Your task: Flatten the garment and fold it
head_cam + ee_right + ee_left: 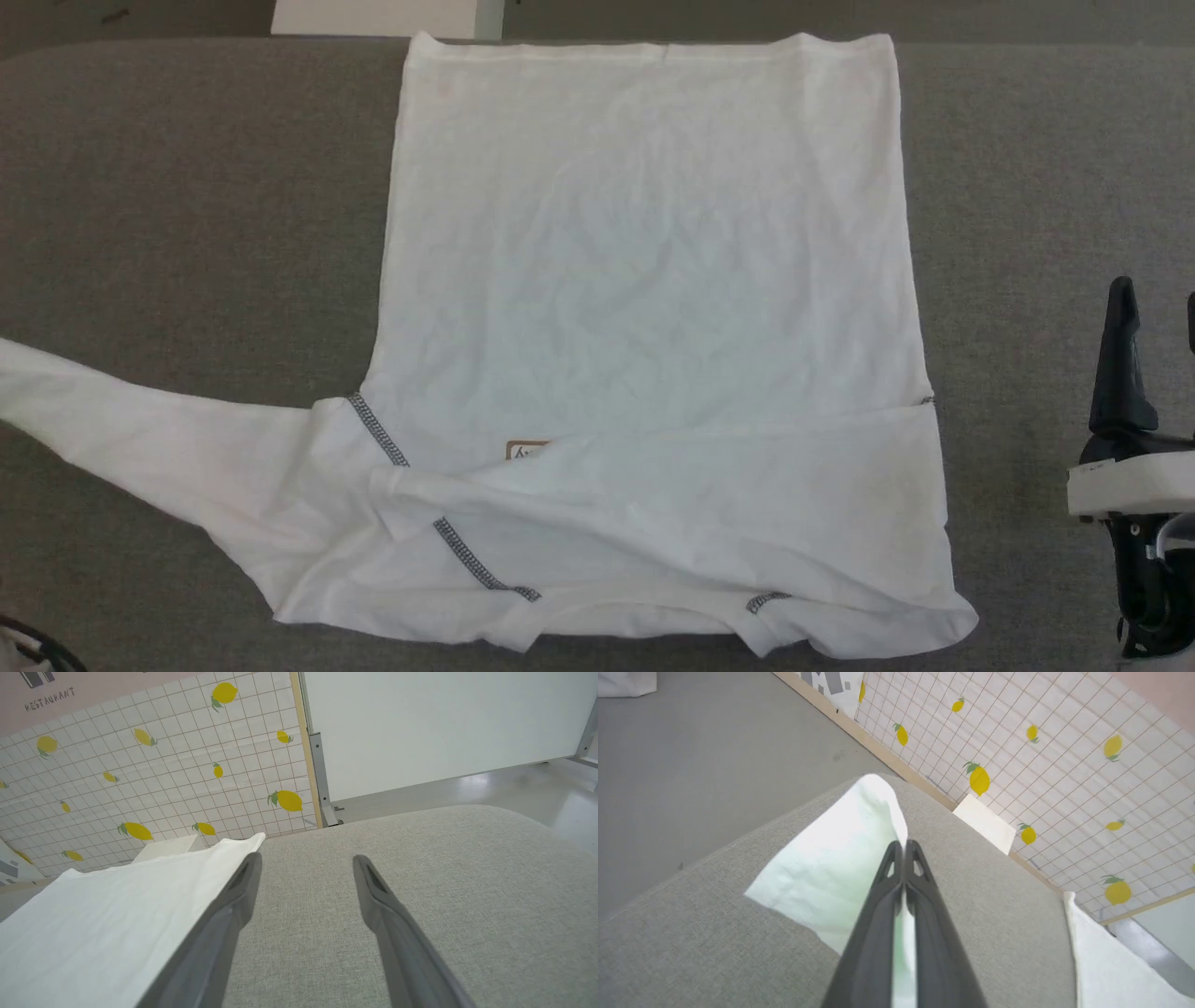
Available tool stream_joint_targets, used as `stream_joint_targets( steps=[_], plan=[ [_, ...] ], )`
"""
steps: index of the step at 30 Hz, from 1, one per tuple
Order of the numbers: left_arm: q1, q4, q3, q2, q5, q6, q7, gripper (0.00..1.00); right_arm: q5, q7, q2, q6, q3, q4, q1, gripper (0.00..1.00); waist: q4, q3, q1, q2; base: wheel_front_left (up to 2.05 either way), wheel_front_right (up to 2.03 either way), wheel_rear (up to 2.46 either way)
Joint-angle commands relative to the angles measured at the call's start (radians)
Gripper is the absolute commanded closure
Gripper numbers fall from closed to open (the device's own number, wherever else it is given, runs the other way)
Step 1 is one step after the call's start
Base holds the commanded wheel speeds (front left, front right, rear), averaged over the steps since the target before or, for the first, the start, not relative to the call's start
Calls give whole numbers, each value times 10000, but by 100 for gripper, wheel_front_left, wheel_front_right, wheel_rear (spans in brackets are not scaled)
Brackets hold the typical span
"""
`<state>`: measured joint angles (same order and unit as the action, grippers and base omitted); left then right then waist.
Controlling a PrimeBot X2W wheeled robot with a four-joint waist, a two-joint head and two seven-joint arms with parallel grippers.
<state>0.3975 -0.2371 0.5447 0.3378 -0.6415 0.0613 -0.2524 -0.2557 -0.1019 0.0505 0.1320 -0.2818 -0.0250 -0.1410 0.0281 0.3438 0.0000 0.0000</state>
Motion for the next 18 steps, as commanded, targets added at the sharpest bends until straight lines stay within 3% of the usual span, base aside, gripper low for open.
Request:
stream_joint_targets(
  steps=[1,5,12,18],
  plan=[
    [-255,497,-144,-325,-256,212,63,100,-66,-103,-3,-13,-13,47,124,0,242,-714,0,0,0,0,0],
    [-793,2032,-590,-901,-533,415,30,100,-75,-93,-3,-13,-19,138,245,0,241,-1133,0,0,0,0,0],
    [-684,4539,-1327,-812,-205,249,-622,100,-81,-26,-3,-13,127,143,344,0,74,-1614,0,0,0,0,0],
    [-785,5987,-3066,-1267,46,152,-1768,100,-227,-119,-3,-13,137,284,462,0,-183,-1744,0,0,0,0,0]
  ],
)
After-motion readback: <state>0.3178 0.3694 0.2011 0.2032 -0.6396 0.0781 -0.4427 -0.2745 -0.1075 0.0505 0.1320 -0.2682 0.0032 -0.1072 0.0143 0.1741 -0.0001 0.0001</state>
